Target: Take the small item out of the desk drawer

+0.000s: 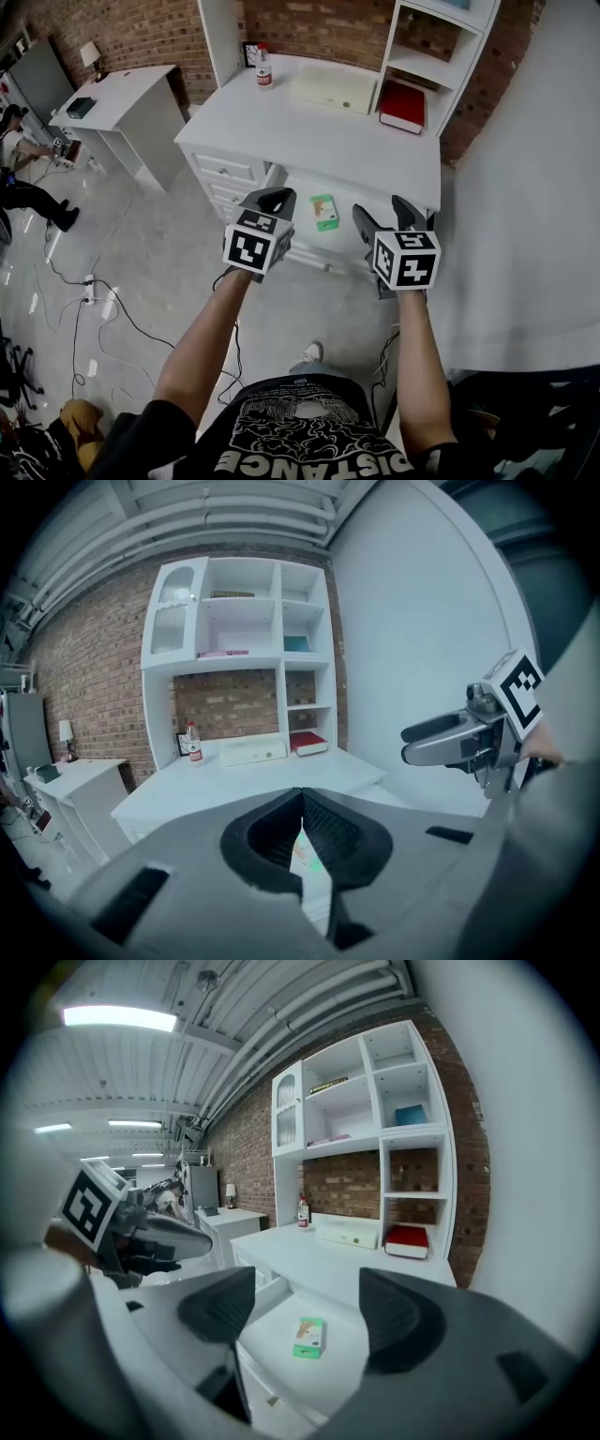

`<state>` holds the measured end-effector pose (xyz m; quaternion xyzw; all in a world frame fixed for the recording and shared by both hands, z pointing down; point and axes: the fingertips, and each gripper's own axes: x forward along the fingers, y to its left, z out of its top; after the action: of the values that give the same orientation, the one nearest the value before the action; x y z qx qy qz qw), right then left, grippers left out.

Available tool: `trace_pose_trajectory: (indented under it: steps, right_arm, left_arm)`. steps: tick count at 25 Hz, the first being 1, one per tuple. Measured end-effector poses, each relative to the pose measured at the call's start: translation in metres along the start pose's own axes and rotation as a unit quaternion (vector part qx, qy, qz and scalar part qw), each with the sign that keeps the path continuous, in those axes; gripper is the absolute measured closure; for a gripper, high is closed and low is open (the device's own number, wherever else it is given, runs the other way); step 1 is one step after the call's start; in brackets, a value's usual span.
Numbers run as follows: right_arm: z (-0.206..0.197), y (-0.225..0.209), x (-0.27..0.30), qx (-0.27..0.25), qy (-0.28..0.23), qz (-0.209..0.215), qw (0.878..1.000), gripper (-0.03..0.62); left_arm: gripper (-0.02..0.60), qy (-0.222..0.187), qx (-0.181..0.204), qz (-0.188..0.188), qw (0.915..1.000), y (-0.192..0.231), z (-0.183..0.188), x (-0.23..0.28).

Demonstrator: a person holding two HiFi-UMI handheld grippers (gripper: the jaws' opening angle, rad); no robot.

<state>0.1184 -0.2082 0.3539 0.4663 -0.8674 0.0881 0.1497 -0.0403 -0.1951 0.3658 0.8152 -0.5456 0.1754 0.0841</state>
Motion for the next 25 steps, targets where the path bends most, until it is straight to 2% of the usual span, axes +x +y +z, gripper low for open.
trace_pose_trajectory:
  steps: [9, 14, 21, 25]
  right_arm:
    - [-0.008, -0.018, 0.041, 0.012, 0.018, 0.025, 0.999, 0.227]
    - [-0.024, -0.013, 0.062, 0.026, 0.039, 0.050, 0.998, 0.198]
    - [-0.049, 0.002, 0.089, 0.011, 0.078, 0.078, 0.994, 0.184]
    - [-0.069, 0.008, 0.109, 0.028, 0.115, 0.093, 0.989, 0.166]
  left_arm:
    - [0.574, 0.003, 0.004, 0.015, 0.9999, 0.019, 0.007, 0.035]
    - [0.572, 0.009, 0.002, 0.018, 0.9998, 0.026, -0.003, 0.043]
    - [0.574, 0.013, -0.014, 0.023, 0.9995, 0.042, -0.021, 0.047]
    - [0.574, 0.029, -0.009, 0.017, 0.9994, 0.049, -0.038, 0.057]
